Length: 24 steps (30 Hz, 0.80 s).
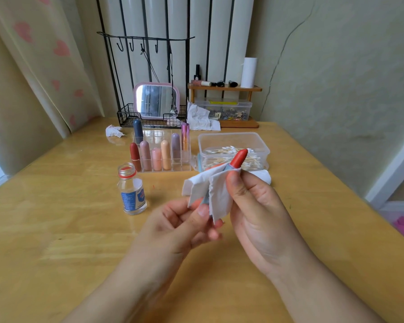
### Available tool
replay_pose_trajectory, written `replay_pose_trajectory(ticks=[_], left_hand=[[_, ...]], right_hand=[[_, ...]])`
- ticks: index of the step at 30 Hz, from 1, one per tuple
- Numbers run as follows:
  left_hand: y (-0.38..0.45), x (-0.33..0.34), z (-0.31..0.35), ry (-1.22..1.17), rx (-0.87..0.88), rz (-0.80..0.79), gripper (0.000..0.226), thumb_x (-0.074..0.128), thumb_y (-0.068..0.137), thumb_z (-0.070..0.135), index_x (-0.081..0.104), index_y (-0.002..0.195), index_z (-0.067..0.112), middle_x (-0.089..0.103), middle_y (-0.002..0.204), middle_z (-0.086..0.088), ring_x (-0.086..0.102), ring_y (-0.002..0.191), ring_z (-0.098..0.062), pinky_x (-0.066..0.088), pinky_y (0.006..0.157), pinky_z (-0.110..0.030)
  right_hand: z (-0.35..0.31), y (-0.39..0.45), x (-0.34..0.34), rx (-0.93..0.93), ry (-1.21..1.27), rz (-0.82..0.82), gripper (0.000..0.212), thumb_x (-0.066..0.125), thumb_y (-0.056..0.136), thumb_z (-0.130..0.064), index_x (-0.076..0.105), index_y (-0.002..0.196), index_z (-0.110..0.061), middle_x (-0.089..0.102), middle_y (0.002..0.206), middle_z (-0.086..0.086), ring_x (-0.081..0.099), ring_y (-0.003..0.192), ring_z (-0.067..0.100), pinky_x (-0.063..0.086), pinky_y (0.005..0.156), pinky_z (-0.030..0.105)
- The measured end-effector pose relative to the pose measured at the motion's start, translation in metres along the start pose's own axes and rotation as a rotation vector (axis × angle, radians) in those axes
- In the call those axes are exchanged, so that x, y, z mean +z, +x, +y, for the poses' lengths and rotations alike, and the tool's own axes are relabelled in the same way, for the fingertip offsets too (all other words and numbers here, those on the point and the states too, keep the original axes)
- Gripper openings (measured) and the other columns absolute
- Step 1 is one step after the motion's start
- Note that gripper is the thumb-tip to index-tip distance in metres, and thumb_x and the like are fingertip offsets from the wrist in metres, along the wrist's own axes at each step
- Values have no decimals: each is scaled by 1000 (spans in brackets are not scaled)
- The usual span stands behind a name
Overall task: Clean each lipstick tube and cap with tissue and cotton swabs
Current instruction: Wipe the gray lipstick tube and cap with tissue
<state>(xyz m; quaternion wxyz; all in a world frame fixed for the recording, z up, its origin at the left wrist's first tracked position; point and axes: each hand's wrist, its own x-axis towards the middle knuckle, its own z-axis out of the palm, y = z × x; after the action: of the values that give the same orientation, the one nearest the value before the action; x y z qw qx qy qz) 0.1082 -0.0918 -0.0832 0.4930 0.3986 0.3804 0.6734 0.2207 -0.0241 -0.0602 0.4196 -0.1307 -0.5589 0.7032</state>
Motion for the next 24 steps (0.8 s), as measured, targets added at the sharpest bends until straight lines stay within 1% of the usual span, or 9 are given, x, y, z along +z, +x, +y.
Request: replay_pose_trajectory(ticks=[3,6,9,12,14,16,18,22,24], left_hand=[[1,-4,-5,21,101,96,38,78,55,19,71,89,3,70,90,-23,66,77,-24,56,68,-27],[2,-4,-7,85,145,165,49,80,53,19,65,93,-4,63,96,-34,60,82,-30,56,72,-29],[2,-2,-3,57,85,84,37,76,63,23,71,94,4,67,88,-26,64,75,-24,56,69,-28],[0,0,-1,1,-14,0,27,62,79,29,74,87,6,65,72,-14,60,60,-15,56,67,-30],[1,-1,-1,15,43,11,31,73,74,33,73,89,6,66,75,-12,60,62,-15,54,67,-29],[1,-3,-2,31,118,72,44,85,57,32,72,91,7,70,88,-16,64,75,-22,53,71,-34],[2,-4,-4,85,172,158,45,82,52,25,68,89,4,69,91,-18,62,82,-26,49,73,-40],[2,-4,-6,115,188,184,45,80,53,24,67,90,3,70,88,-20,64,78,-21,56,71,-29],[2,-2,-4,103,113,107,43,75,61,30,70,95,5,68,88,-23,66,78,-22,57,73,-31]], right_hand=[[3,0,1,-4,-9,22,32,60,71,-39,71,83,-12,68,74,12,63,65,21,51,49,25],[3,0,1,1,-5,32,29,61,70,-39,71,80,-14,68,72,10,65,65,18,52,47,26],[1,1,-1,-37,-12,32,29,61,74,-40,71,82,-13,66,75,8,61,66,18,48,52,24],[1,0,-1,-26,-13,-13,31,59,78,-42,68,84,-13,60,68,11,49,49,21,37,44,31],[3,0,0,-17,-7,-16,33,59,78,-43,68,86,-12,62,70,14,52,53,24,40,45,32],[6,1,0,-29,-21,0,38,63,75,-47,71,90,-13,68,80,12,63,68,24,50,52,27],[8,1,1,-23,-41,16,43,66,71,-51,71,93,-15,71,86,8,67,77,18,55,53,27],[8,1,0,-1,-34,48,35,64,71,-47,73,86,-17,71,84,6,68,78,16,55,53,25],[5,1,0,-1,-32,49,30,60,72,-43,72,81,-16,67,74,8,64,67,16,50,49,22]])
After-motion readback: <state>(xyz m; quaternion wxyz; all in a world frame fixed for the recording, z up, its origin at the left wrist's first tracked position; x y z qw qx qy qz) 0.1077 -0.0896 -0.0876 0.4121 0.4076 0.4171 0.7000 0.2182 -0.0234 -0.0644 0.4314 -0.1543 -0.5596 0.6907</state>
